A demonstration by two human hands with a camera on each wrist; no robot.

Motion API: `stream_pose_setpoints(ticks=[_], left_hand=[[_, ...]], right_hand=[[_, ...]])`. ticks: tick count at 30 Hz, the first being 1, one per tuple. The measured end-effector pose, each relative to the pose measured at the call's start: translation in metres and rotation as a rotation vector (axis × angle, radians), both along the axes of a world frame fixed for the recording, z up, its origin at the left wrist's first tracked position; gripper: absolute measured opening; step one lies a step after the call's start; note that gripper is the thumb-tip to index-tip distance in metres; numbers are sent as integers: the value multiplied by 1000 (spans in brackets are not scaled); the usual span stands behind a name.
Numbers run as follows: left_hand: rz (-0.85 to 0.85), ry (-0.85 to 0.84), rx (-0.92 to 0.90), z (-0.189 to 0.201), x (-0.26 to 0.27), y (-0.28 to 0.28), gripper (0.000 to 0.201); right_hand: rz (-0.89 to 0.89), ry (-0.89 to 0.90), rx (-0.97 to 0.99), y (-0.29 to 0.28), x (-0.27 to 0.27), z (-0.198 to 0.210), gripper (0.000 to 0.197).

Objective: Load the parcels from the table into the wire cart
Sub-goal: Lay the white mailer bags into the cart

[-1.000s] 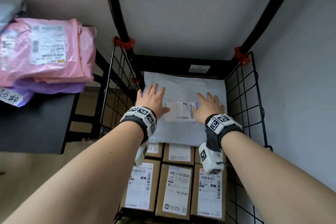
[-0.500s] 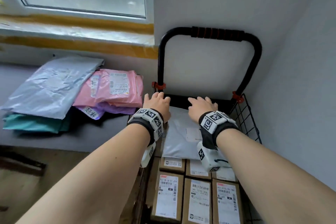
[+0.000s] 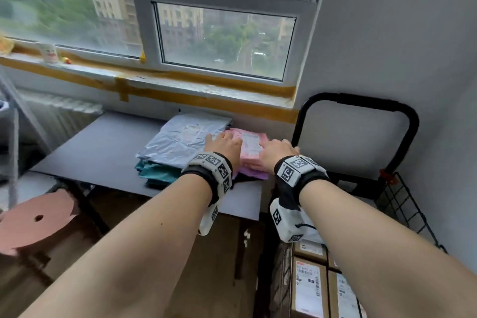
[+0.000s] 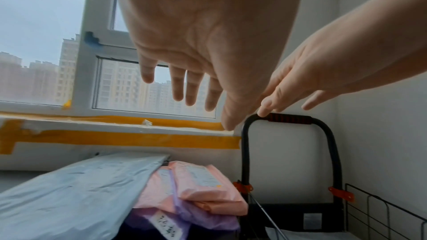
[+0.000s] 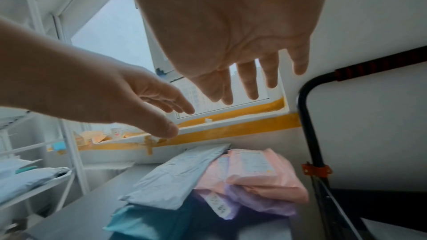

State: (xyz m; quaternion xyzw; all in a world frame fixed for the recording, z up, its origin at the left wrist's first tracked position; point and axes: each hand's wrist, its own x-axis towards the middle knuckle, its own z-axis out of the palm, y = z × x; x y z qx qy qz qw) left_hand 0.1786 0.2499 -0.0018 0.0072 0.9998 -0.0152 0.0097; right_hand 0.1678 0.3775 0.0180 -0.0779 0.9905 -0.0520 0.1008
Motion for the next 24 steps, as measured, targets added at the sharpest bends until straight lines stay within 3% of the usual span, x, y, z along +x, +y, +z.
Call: stream_pose_setpoints(ticks=[6,13,19,24], left_hand=[[51,-2,-8,1,25,-76,54],[106,-24,15,-14,16,-141,53],[134,-86,4,-48,-30,-191,51],[158,-134,-13,-74,-105,-239,49]], right_hand=[[75,-20,24,-76,16,0,47],[157,-17,25,-131,-7,-8,48],[174,-70,25,-169,-64,-37,45],[174,-119,43,-204,-145,-64,40]])
